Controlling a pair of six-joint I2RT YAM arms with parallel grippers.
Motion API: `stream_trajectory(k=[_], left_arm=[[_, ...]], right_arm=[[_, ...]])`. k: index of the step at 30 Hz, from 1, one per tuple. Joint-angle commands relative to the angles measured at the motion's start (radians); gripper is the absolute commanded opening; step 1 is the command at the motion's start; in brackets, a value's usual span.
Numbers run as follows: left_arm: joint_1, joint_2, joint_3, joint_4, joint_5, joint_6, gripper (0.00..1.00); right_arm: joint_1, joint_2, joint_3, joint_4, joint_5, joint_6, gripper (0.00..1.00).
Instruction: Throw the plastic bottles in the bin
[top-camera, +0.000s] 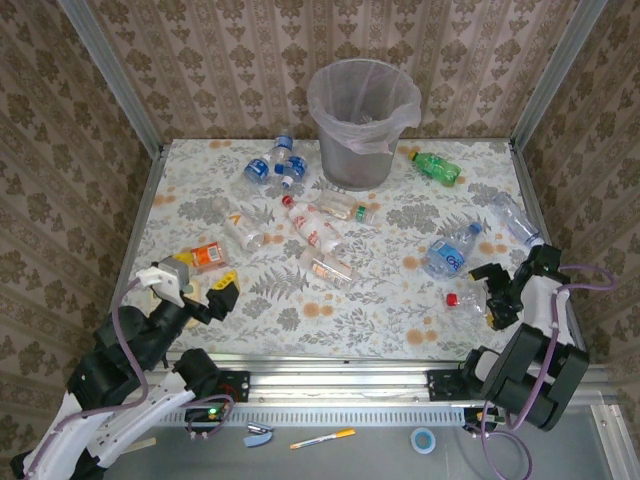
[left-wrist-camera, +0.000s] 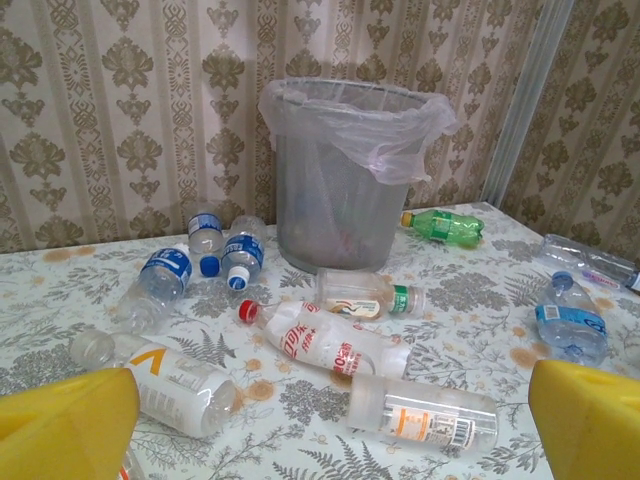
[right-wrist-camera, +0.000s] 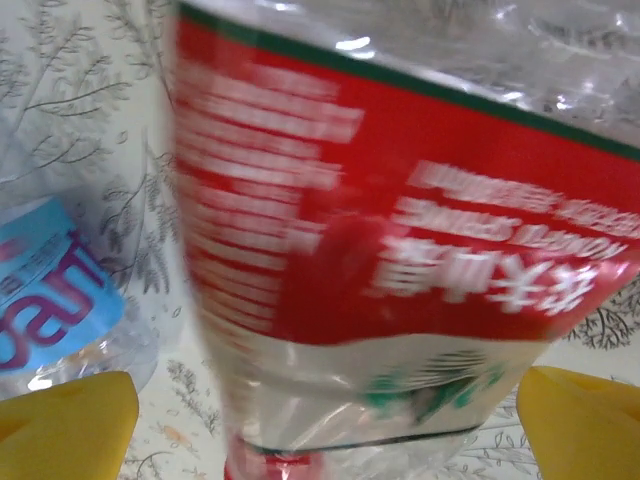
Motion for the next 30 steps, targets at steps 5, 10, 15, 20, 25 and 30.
stream_trajectory(k=[5,10,15,20,25,30], left_arm=[[-0.001,-0.012,0.021,-0.008,-0.023,-0.023,1.0],[0.0,-0.007,0.023,-0.011,-0.024,-0.023,1.0],[0.0,0.011,0.029,-0.015,-0.013,-0.018,1.0],[0.0,0.084,0.012,0.025,0.047,-0.032,1.0],[-0.001,0.225,-0.036,0.191,0.215,-0.068,1.0],[-0.019,0.374,-0.057,0.381,0.324,-0.077,1.0]], right_arm=[[-0.022,0.08,-0.031,0.148,-0.002,0.036,0.93],[-0.022,0.114,-0.037,0.187,0.004,0.026,0.85],[-0.022,0.084,-0.045,0.187,-0.016,0.014,0.73],[-0.022,0.012,-0.024,0.147,-0.033,-0.048,0.63],[-0.022,-0.124,0.018,0.041,-0.016,-0.093,0.61],[-0.019,-0.288,0.012,0.031,-0.108,-0.045,0.6]])
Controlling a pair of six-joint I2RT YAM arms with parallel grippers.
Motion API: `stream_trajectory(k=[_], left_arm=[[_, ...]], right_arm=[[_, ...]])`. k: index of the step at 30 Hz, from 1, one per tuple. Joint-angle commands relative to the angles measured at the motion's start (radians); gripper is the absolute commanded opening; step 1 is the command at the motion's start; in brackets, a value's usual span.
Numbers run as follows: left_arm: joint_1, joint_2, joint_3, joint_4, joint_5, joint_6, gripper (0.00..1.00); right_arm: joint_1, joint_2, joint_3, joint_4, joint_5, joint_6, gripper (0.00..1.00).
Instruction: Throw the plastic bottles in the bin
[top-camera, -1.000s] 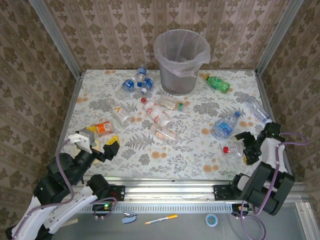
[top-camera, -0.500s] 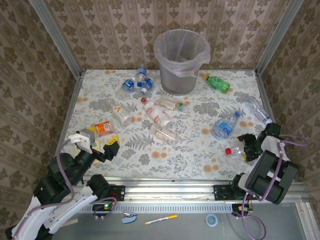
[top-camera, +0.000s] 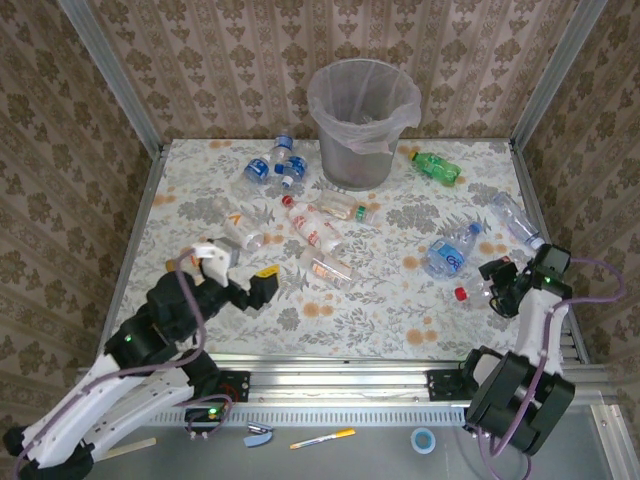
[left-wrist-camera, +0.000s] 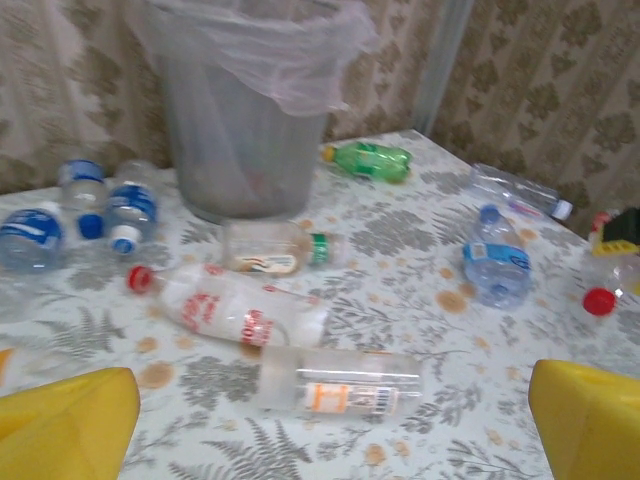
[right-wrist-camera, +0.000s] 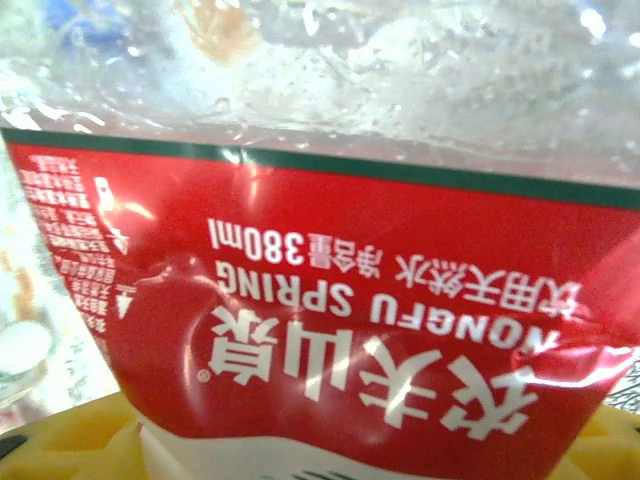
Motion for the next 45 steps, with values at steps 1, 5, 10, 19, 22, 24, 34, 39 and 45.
stream_trajectory(k=[1,5,10,19,22,24,34,39,45], left_arm=[[-0.022,0.068,-0.016,0.193,0.12,-0.022,1.0],[-0.053,0.149,-0.025,0.312,0.155,-0.011,1.0],[-0.111,0.258,-0.011,0.427,0.213,0.014,1.0],[-0.219,0.542,0.07,0.604,0.313,0.045,1.0],[-0.219,0.638,0.111,0.645,0.329,0.019,1.0],[-0.21,0.688,0.154,0.618,0.325,0.006,1.0],[-0.153,0.872,0.234,0.703,0.578,-0.135,0.84],[-0.147,0.927,0.251,0.748,0.649,-0.171,0.72],[-0.144,0.952,0.259,0.785,0.67,-0.191,0.58]], right_arm=[[0.002,-0.1,0.03,-0.047,-0.093,0.026,0.59],[0.038,-0.203,0.077,-0.036,-0.164,0.09,0.58],[0.233,-0.267,0.124,0.071,-0.178,0.209,0.55],[0.734,-0.202,0.259,0.202,-0.027,0.271,0.55],[0.891,-0.166,0.306,0.202,0.07,0.245,0.56],[0.98,-0.141,0.33,0.184,0.136,0.225,0.56],[1.118,-0.113,0.333,0.209,0.197,0.223,0.56],[1.125,-0.117,0.329,0.213,0.198,0.216,0.55],[1.135,-0.113,0.317,0.225,0.185,0.212,0.55]])
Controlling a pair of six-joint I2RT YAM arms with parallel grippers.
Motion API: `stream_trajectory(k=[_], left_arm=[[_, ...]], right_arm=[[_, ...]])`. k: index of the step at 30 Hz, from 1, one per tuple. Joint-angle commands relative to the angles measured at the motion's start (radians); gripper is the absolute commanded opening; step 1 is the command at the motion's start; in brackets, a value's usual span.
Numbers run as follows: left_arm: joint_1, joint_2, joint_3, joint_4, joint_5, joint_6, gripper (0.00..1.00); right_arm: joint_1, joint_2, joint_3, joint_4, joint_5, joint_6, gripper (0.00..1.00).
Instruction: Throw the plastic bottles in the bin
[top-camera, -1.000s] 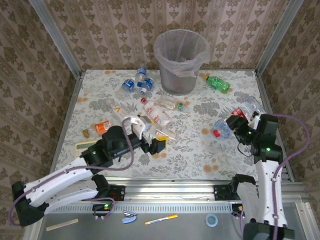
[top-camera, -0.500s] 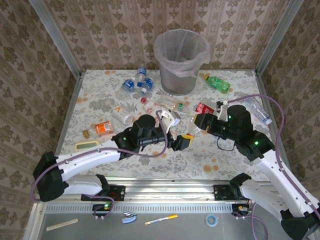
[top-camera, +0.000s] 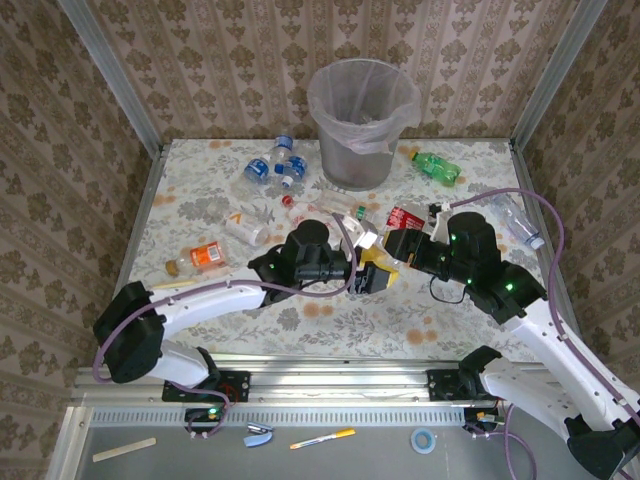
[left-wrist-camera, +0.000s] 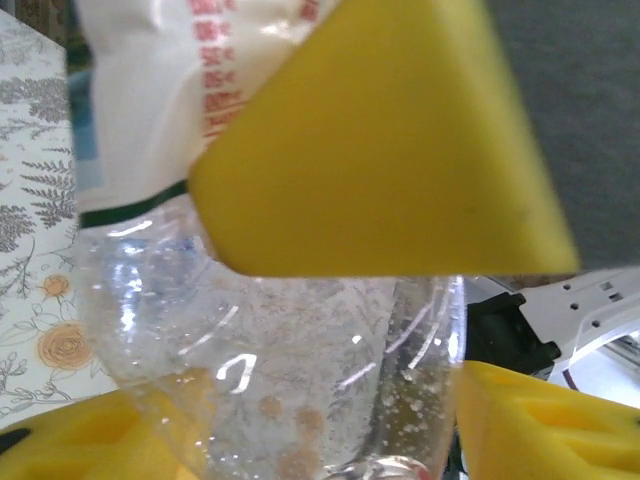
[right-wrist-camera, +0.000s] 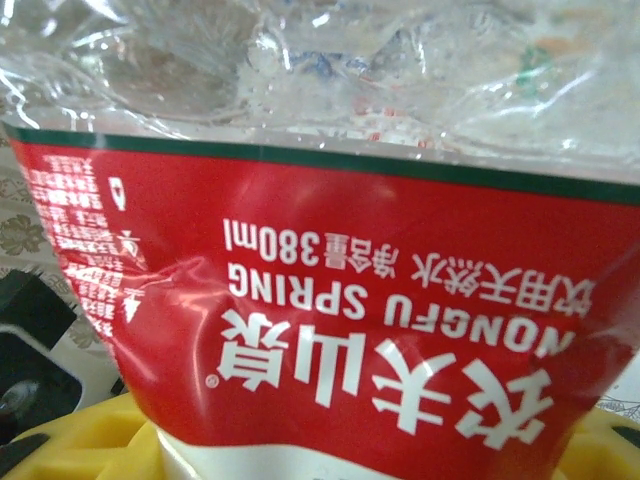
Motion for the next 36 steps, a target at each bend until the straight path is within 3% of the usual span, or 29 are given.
stream_trajectory(k=[1,7,10,15,20,27,32,36], left_arm=[[0.005,0.005,0.041,0.082,0.06,-0.026,0.55],[0.022,0.01,0.016,0.132,0.084,-0.047,0.33],[0.023,0.011,0.02,0.129,0.084,-0.046,0.29],[0.033,-0.006,0.026,0.103,0.079,-0.026,0.18],[0.093,-0.076,0.002,0.06,0.033,-0.002,0.18],[0.213,-0.266,0.032,-0.136,-0.175,0.155,0.17],[0.267,-0.374,0.064,-0.145,-0.328,0.275,0.17],[0.285,-0.401,0.084,-0.109,-0.363,0.34,0.18]], right_arm=[[0.013,-0.001,-0.004,0.038,0.012,-0.022,0.55],[0.015,-0.009,-0.013,0.015,0.012,-0.041,0.57],[0.015,-0.013,-0.013,0.013,0.011,-0.046,0.61],[0.014,-0.027,0.005,0.003,0.011,-0.08,0.77],[0.013,-0.093,0.054,-0.048,0.056,-0.18,1.0],[0.015,-0.199,0.085,-0.142,0.135,-0.27,1.0],[0.013,-0.224,0.074,-0.176,0.162,-0.279,1.0],[0.013,-0.228,0.074,-0.19,0.181,-0.292,1.0]])
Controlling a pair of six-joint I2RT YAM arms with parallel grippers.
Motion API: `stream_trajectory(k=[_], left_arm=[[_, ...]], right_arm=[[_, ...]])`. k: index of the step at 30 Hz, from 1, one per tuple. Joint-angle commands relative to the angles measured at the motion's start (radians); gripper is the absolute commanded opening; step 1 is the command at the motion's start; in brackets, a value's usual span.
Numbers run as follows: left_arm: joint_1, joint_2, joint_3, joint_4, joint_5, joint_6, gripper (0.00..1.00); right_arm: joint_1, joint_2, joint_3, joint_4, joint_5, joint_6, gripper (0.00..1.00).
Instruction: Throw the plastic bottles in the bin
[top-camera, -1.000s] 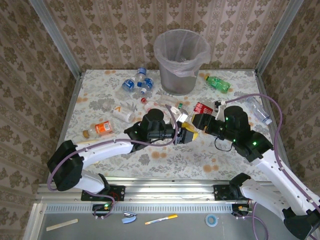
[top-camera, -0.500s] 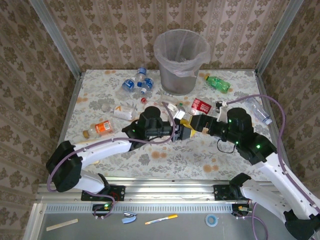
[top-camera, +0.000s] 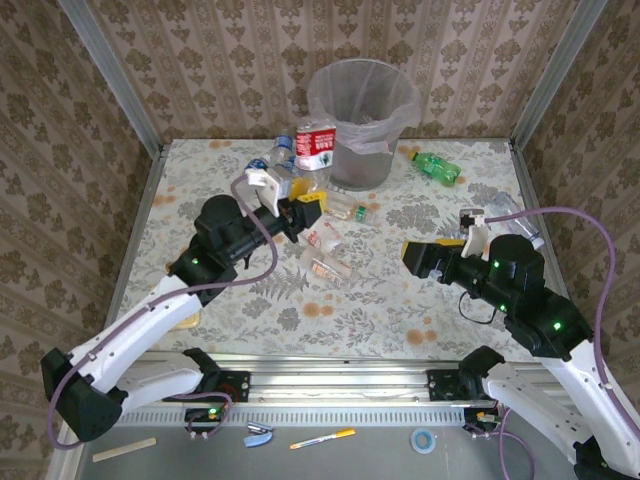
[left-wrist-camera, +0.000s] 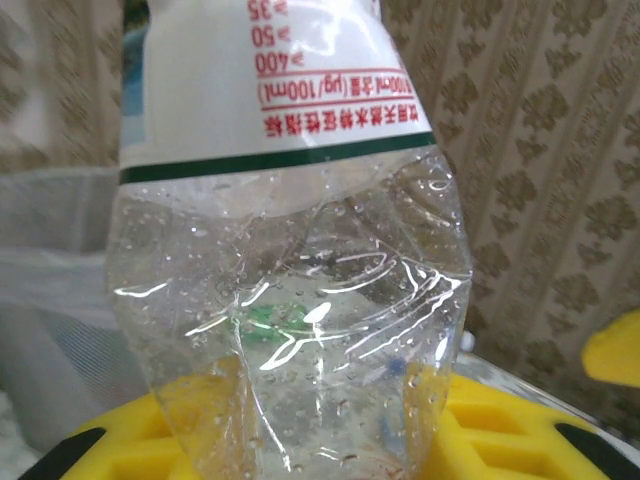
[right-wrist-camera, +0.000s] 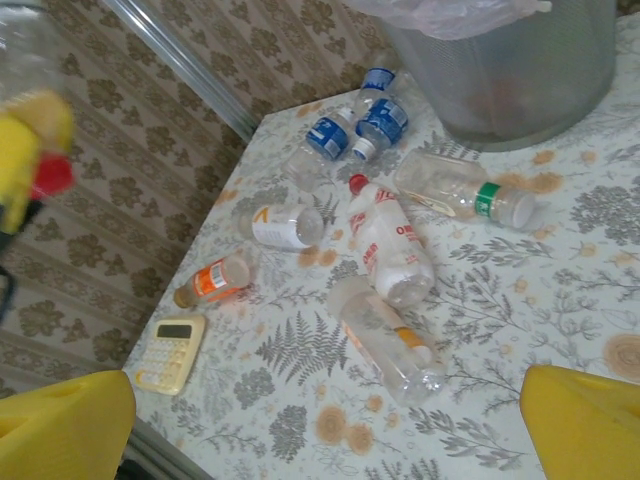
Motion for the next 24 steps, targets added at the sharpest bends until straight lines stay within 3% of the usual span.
stream_trajectory(k=[1,9,12,14,15,16,17,19,21,24], left_arm=[[0.019,-0.007,0.042,0.02,-0.071,0.105,0.17],[0.127,0.192,0.242,0.01,0.065,0.068,0.18],[0.186,0.377,0.425,0.0,0.163,0.026,0.2],[0.226,0.564,0.633,-0.048,0.236,0.0,0.26],[0.238,0.656,0.748,-0.108,0.262,-0.004,0.31],[0.249,0.764,0.902,-0.198,0.281,0.002,0.44],[0.262,0.873,1.052,-0.28,0.28,-0.013,0.69],[0.287,1.035,1.276,-0.381,0.299,-0.085,0.95],[0.296,1.103,1.403,-0.46,0.29,-0.116,1.0],[0.296,1.027,1.381,-0.493,0.234,-0.101,1.0]], right_arm=[[0.005,-0.009,0.009,-0.038,0.053,-0.035,1.0],[0.005,-0.005,0.02,-0.058,0.061,-0.048,1.0],[0.005,-0.005,0.029,-0.066,0.071,-0.063,1.0],[0.004,-0.003,0.033,-0.067,0.081,-0.072,1.0],[0.004,-0.001,0.036,-0.066,0.081,-0.078,1.0],[0.004,0.003,0.036,-0.064,0.083,-0.082,1.0],[0.004,0.008,0.033,-0.054,0.087,-0.077,1.0],[0.004,0.015,0.026,-0.033,0.076,-0.073,1.0],[0.002,0.02,0.021,-0.025,0.061,-0.069,1.0],[0.002,0.025,0.014,-0.044,0.048,-0.079,1.0]])
